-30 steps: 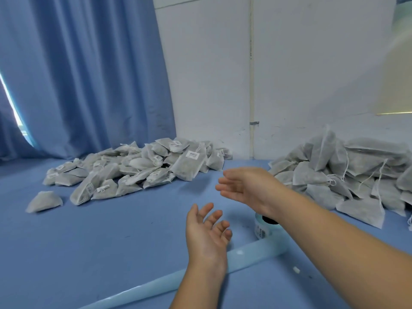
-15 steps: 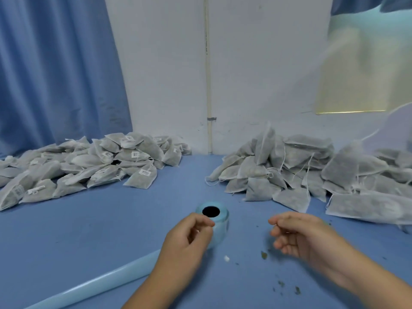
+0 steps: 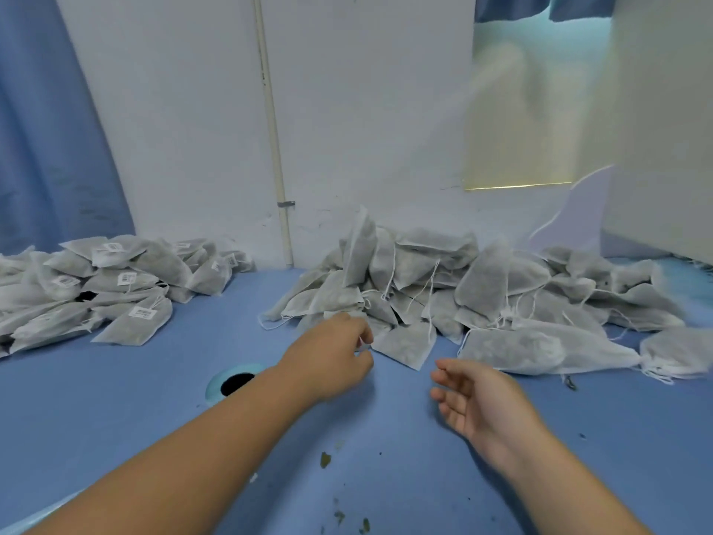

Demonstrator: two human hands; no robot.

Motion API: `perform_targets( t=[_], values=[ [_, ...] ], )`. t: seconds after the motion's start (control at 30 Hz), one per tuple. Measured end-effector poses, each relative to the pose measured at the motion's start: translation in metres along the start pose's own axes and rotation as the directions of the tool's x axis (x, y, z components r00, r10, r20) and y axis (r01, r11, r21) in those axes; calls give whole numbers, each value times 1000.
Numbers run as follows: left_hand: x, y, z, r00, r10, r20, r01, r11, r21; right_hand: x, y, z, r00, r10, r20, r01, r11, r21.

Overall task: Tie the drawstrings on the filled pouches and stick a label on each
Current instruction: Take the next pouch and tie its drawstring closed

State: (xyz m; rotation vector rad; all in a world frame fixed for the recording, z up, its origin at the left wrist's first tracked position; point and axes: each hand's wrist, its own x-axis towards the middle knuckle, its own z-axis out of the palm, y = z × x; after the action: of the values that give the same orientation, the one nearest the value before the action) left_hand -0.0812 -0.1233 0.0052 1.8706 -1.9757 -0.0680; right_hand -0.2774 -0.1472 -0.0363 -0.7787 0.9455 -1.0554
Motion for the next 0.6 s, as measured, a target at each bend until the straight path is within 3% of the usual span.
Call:
perform_targets(
  t=[0.2,0.6],
  values=[
    [57,29,47,998,-68,12,66,994,88,11,-4,-12,998,36,-49,-33,997,67],
    [113,42,94,969,-246,24,231,936,264,14,-3,-10,999,24,-24,-23,999,37]
  ],
)
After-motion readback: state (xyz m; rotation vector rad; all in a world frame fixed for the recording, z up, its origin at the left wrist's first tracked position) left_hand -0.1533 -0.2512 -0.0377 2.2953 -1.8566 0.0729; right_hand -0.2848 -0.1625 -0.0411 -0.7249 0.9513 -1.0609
